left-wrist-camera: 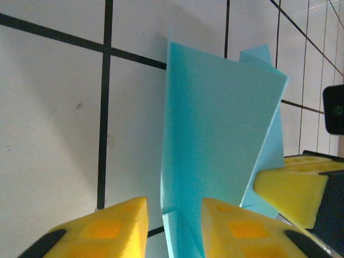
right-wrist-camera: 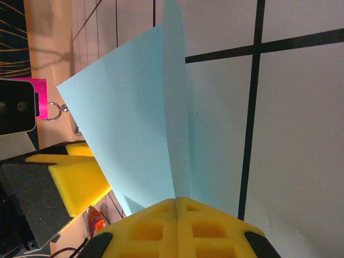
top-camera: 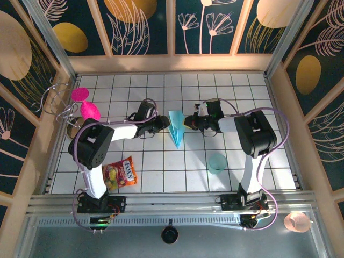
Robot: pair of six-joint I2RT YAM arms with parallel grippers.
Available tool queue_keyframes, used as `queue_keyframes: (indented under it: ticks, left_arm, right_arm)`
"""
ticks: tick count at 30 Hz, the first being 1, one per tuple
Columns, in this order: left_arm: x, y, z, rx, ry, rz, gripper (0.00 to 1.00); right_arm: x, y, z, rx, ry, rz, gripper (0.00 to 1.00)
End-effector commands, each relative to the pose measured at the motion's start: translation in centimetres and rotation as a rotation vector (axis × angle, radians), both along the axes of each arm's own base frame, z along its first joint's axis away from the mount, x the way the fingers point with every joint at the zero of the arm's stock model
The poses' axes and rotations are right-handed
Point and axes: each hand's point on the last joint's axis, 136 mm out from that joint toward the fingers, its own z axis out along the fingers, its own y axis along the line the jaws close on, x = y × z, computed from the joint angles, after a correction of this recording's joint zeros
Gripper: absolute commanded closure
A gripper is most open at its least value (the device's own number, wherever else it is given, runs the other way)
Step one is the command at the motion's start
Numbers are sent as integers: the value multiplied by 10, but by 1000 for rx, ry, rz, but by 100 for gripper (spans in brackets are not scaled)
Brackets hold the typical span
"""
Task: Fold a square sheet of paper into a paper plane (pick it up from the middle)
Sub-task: Move the paper plane to the top-center of the table.
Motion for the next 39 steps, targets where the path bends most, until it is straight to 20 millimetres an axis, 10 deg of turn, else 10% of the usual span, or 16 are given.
queue_keyframes:
  ticks: [1, 13, 20, 34, 39]
  left_arm:
    - [2, -7, 0, -1, 4, -28, 73]
    - [10, -6, 6, 35, -15, -28, 99]
    - [10, 12, 28, 53, -76, 56, 100]
    - [-5, 23, -9, 55, 13, 117, 100]
    - [-4, 17, -3, 24, 3, 96, 100]
  right_arm:
    - [-2, -2, -4, 13, 7, 3, 100]
    - [6, -8, 16, 33, -32, -24, 100]
    - [12, -19, 19, 13, -51, -66, 100]
    - [13, -29, -17, -95, 25, -118, 100]
    - [17, -29, 4, -138, -24, -116, 82]
